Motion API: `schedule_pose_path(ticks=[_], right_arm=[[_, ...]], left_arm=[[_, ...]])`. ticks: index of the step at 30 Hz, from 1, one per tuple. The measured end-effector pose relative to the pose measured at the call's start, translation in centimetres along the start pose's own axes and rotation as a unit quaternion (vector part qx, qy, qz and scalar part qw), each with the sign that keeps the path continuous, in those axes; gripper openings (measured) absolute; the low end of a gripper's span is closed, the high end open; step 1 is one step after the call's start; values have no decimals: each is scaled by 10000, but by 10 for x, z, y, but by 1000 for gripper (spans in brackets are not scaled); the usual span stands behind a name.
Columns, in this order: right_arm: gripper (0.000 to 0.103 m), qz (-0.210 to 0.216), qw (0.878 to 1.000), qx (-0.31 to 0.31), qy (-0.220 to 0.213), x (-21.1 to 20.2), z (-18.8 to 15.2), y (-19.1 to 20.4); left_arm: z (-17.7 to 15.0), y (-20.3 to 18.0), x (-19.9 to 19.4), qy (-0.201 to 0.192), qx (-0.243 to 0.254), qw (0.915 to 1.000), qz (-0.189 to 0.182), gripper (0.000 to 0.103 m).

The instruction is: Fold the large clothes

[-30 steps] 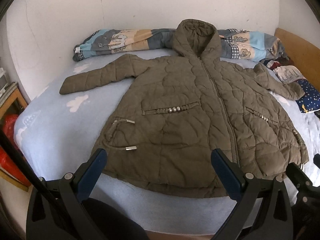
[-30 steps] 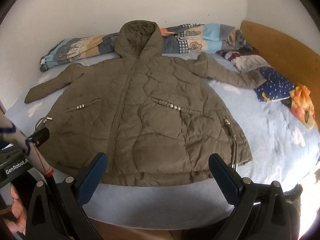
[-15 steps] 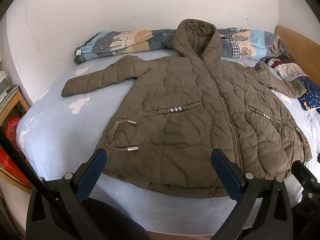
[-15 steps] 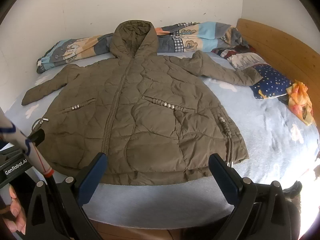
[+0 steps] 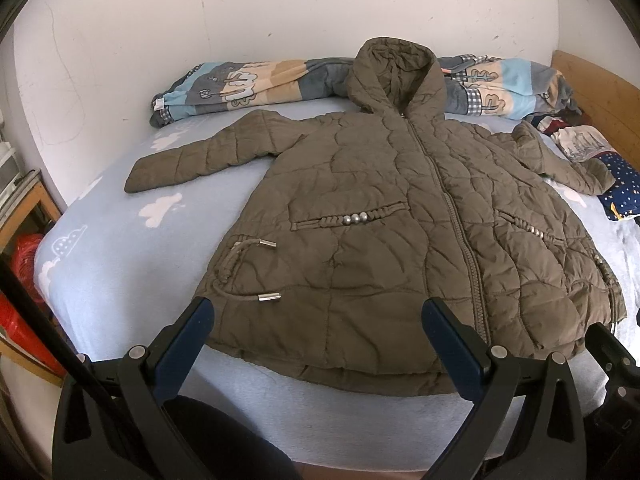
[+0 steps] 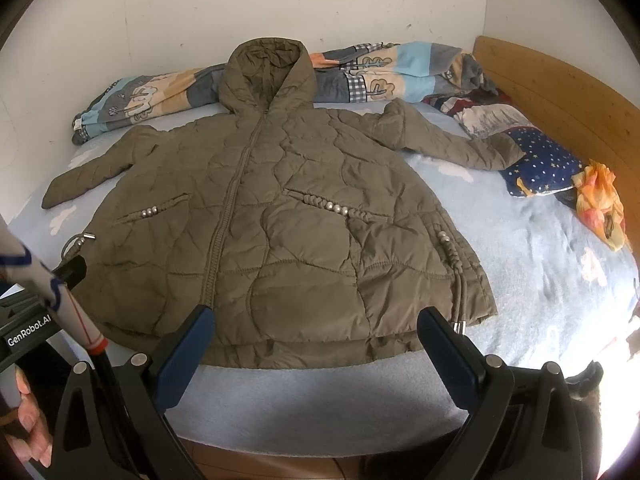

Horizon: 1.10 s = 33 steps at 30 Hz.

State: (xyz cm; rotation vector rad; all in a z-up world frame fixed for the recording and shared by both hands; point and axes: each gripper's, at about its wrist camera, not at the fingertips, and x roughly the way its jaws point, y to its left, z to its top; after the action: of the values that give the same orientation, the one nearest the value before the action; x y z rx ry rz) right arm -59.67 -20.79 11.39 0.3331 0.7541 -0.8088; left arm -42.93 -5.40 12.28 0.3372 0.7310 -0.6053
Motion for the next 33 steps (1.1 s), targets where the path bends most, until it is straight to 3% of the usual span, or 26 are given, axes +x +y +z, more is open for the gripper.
schedule_pose_path(ticks=[13,19,21,23,24,26,30,33], right_arm=[[103,15,10000,49,6,2,-1,-11],[102,683,9929,866,445,27,20,-74],[97,714,9871,1279,650,45,28,-113],[84,693,9794,1679,887,62,29,-145],[82,741,9725,1924,1087,73,27,-162],[66,784,9566,2448,1375,88,19,-189],[63,845,9472,2668,1563,105,10,-206],[55,851,9410,2811,1680,114,6,-210]], left_arm=[[-1,9,6,155,17,9998,143,103],[0,66,25,544,-488,9970,260,103],[-1,92,32,697,-830,9937,281,103],[-4,116,40,900,-1165,9890,111,103],[-5,126,45,996,-1309,9863,90,103],[-8,144,53,1147,-1594,9805,-44,103],[-14,172,70,1433,-2180,9646,-381,102],[-19,185,80,1609,-2608,9492,-716,92]])
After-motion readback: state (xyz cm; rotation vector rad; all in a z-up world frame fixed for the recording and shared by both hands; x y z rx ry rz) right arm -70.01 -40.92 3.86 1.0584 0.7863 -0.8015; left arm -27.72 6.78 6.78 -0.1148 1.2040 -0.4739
